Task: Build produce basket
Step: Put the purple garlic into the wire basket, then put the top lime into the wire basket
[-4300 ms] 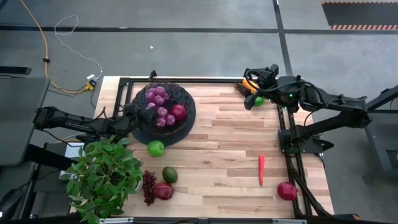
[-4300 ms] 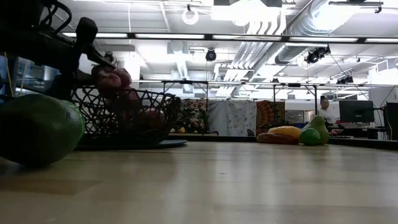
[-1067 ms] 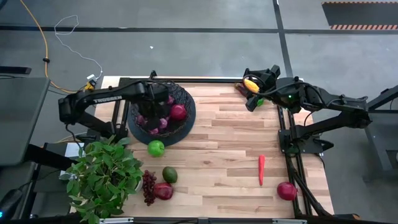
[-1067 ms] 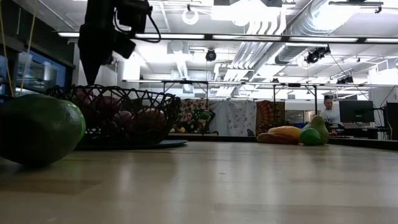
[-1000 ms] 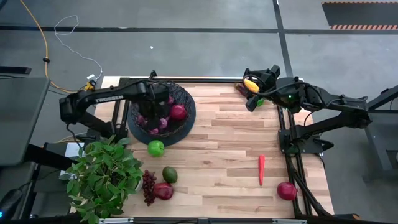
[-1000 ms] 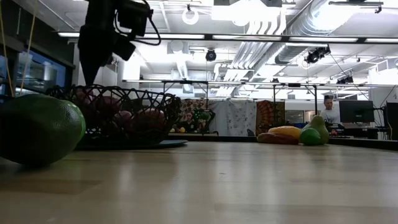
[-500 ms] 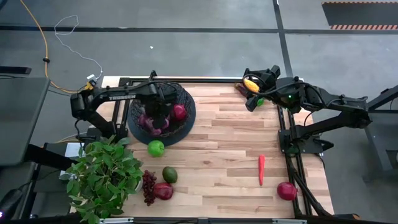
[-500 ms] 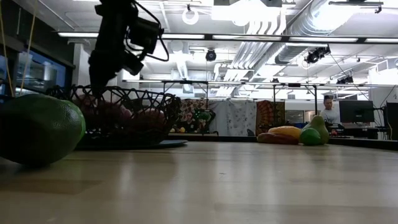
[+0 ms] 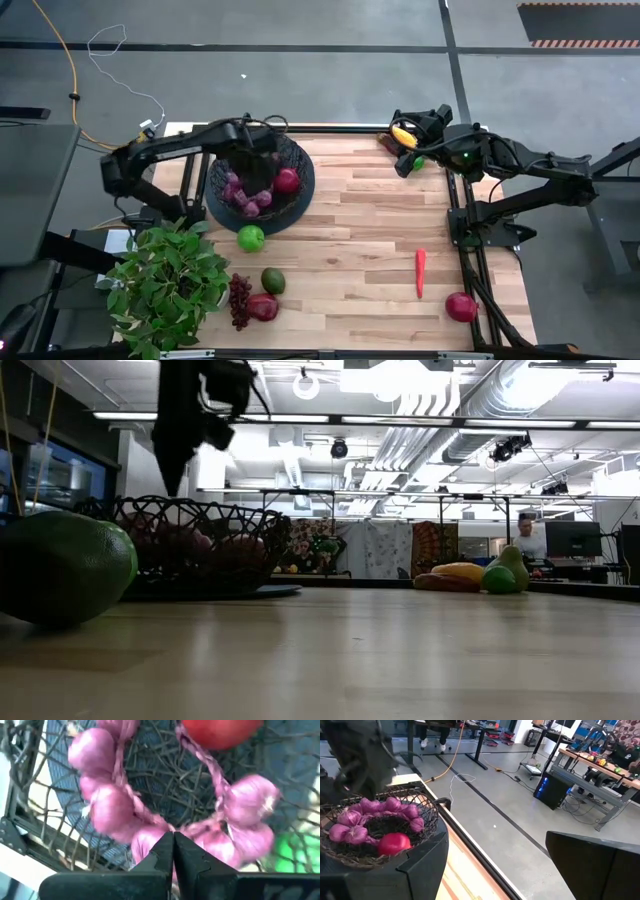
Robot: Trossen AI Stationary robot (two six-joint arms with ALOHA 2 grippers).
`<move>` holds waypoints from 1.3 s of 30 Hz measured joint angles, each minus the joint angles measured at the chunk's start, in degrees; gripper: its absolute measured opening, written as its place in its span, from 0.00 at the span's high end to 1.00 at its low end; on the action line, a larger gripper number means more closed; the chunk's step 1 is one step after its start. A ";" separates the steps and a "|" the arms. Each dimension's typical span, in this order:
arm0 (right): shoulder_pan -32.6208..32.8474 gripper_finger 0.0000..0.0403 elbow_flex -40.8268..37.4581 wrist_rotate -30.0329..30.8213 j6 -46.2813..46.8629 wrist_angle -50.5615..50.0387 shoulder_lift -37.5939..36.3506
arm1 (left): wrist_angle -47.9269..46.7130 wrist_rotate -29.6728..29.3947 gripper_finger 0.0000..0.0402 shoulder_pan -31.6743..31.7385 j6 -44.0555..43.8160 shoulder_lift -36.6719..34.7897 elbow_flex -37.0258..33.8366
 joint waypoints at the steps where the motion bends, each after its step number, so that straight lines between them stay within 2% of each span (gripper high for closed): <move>1: 0.01 0.21 0.00 0.00 0.00 0.00 0.00 | -1.11 0.24 1.00 0.00 0.03 -1.17 -0.28; 5: 0.02 0.21 0.00 0.00 0.00 0.00 0.00 | -4.65 -1.92 1.00 0.44 -0.45 -4.23 -3.95; 10: 0.02 0.21 0.00 0.02 0.13 0.00 0.00 | 3.95 2.45 1.00 1.71 -1.63 -6.99 -10.90; 13: 0.02 0.21 0.00 0.02 0.14 -0.02 0.00 | 9.44 2.58 1.00 1.80 -2.98 -7.53 -13.89; 23: 0.00 0.21 0.00 0.04 0.15 0.00 0.00 | 10.34 -0.25 1.00 1.84 -3.03 -6.72 -22.86; 28: 0.00 0.21 0.01 0.04 0.17 0.00 0.00 | 10.56 0.05 1.00 1.81 -4.50 -7.15 -21.17; 39: 0.01 0.21 0.02 0.04 0.02 -0.03 0.00 | 10.93 -3.06 1.00 1.81 -2.56 -8.71 -9.90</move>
